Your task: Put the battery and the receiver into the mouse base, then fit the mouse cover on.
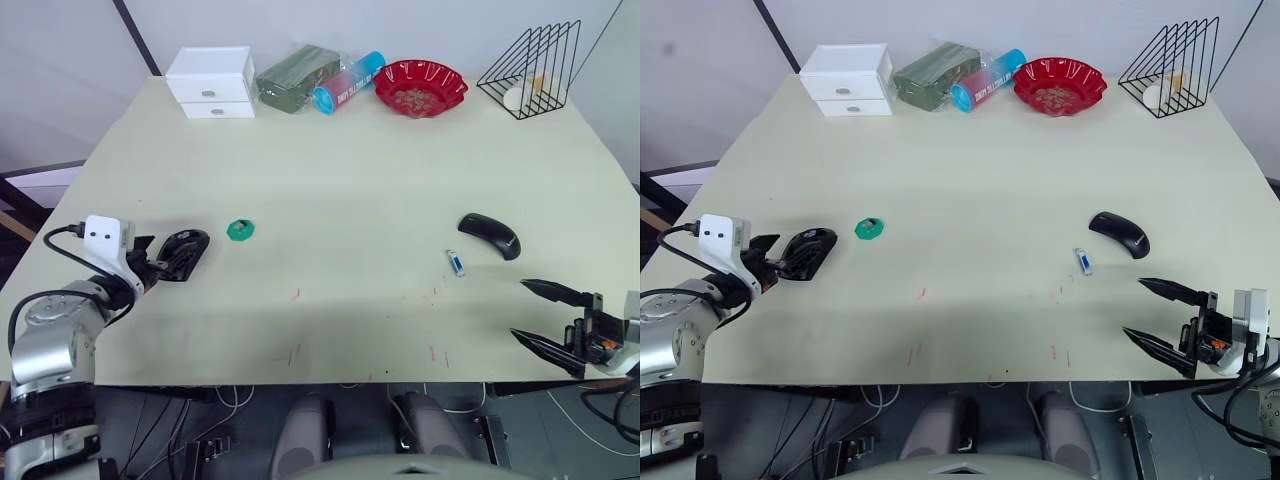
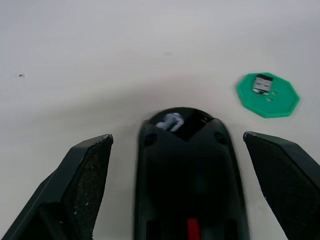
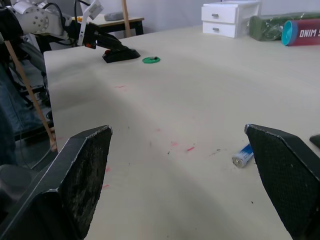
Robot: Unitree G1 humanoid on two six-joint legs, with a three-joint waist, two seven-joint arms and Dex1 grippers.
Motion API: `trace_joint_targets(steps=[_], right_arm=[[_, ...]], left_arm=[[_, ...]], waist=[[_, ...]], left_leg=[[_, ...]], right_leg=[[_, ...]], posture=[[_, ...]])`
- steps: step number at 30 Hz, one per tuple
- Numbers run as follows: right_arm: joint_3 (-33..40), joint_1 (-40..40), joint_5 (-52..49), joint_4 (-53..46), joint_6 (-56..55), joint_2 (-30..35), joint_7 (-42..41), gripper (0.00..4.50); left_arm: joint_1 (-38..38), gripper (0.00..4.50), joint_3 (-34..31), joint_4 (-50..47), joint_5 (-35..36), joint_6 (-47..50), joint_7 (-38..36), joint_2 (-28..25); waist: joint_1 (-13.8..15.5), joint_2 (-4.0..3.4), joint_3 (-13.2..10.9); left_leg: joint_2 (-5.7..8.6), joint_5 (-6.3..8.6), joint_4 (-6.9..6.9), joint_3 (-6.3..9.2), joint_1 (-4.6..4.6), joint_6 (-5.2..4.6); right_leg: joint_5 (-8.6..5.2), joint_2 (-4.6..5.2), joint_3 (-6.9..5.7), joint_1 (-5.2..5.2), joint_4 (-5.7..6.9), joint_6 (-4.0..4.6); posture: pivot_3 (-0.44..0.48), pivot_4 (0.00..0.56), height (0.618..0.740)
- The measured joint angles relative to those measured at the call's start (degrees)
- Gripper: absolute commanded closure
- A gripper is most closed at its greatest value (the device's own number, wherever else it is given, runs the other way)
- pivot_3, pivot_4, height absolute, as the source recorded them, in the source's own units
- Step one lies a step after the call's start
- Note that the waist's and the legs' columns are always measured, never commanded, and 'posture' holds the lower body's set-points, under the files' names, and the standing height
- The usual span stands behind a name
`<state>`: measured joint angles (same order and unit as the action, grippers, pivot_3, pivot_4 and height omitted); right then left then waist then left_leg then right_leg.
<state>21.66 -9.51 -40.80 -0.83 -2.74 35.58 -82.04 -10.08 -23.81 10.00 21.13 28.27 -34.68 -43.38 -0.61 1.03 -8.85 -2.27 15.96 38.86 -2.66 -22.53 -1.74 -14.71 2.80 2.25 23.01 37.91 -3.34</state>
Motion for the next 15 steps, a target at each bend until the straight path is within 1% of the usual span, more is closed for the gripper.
trace_joint_targets(steps=[6,15], right_arm=[[-0.7,1.4,-0.1,-1.0,0.0,-0.1,-0.1,0.04],[-0.7,2.4,0.0,-0.9,0.0,-0.1,-1.2,0.04]], left_arm=[[-1.5,0.00,1.9,0.2,-0.8,1.8,0.1,0.0],[-1.2,0.00,3.5,0.7,-2.0,5.2,1.6,0.2]], waist=[[0.0,0.00,0.0],[0.0,0.02,0.0]], left_leg=[[0.00,0.00,0.00,0.01,0.01,0.00],[-0.01,0.00,0.00,0.03,-0.01,0.00]], right_leg=[[0.00,0.01,-0.01,0.00,0.02,0.00],[0.00,0.01,-0.02,0.00,0.01,0.00]], posture=[[0.000,0.150,0.740],[0.000,0.150,0.740]])
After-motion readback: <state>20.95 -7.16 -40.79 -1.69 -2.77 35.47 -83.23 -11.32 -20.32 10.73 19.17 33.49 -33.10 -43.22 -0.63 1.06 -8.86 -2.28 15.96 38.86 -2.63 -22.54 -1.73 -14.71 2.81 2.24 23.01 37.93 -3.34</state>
